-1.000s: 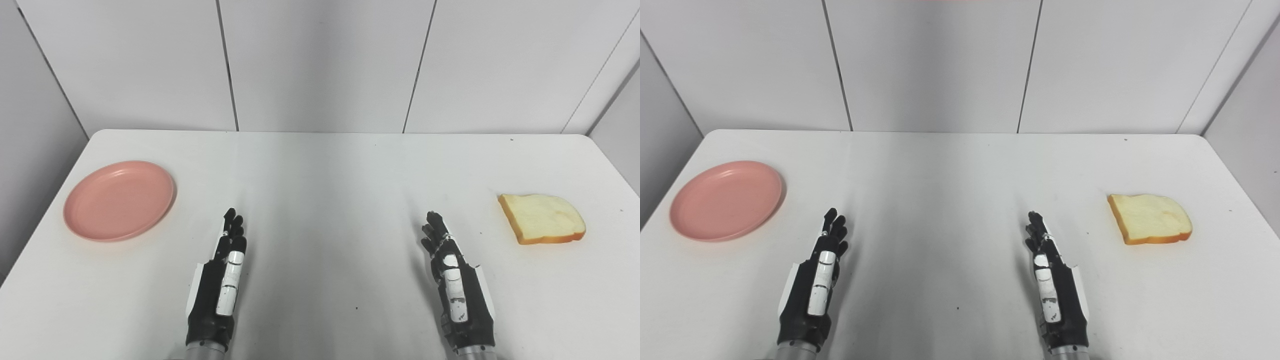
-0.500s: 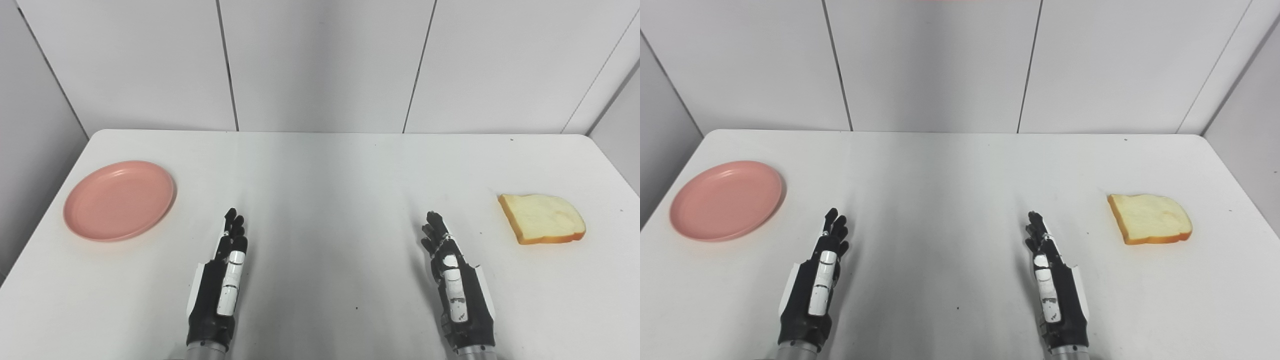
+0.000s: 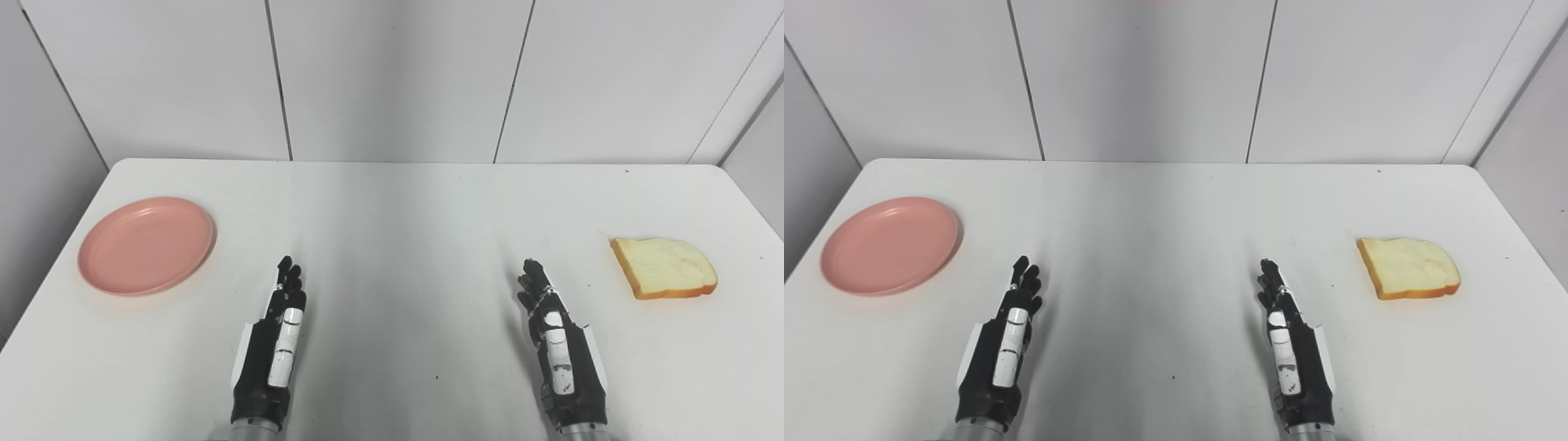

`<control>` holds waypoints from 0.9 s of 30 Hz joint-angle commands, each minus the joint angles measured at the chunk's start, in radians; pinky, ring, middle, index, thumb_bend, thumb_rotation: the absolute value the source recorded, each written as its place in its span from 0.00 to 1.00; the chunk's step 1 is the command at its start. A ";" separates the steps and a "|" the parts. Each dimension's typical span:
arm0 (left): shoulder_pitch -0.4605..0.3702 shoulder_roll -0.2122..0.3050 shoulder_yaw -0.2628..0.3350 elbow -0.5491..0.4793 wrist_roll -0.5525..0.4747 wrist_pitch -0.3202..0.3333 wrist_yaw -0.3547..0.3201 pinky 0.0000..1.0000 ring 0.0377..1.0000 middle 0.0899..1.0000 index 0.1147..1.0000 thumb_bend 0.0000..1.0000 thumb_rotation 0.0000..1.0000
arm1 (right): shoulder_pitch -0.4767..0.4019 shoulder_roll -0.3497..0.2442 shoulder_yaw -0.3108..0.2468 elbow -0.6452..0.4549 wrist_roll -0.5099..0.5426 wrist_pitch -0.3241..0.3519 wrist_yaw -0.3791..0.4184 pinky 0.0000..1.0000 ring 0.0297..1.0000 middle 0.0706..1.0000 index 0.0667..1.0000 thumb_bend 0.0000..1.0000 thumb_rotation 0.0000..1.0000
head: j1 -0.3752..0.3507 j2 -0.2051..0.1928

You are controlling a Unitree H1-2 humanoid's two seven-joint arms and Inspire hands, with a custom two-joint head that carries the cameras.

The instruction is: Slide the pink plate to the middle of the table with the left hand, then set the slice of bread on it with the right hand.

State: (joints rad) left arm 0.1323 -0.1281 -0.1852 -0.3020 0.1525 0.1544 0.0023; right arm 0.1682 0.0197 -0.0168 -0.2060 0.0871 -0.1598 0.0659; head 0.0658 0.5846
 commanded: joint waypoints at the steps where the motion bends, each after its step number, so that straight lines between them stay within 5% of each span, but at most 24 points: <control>1: 0.006 -0.013 -0.010 -0.003 0.008 -0.045 0.014 1.00 1.00 1.00 0.99 0.64 0.96 | 0.057 -0.035 -0.011 0.044 0.014 -0.040 0.015 0.98 0.97 0.96 0.91 0.83 0.96 | 0.016 -0.016; 27: -0.008 -0.054 -0.041 0.199 0.084 -0.217 0.101 1.00 1.00 0.98 0.95 0.65 0.97 | 0.029 -0.075 -0.060 0.174 0.104 -0.096 0.053 1.00 0.99 0.98 0.91 0.81 1.00 | 0.180 -0.173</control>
State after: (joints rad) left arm 0.1335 -0.1621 -0.2129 -0.1093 0.2223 -0.0615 0.0992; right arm 0.1456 0.0069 -0.0416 -0.1442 0.1992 -0.2297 0.1078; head 0.2454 0.4142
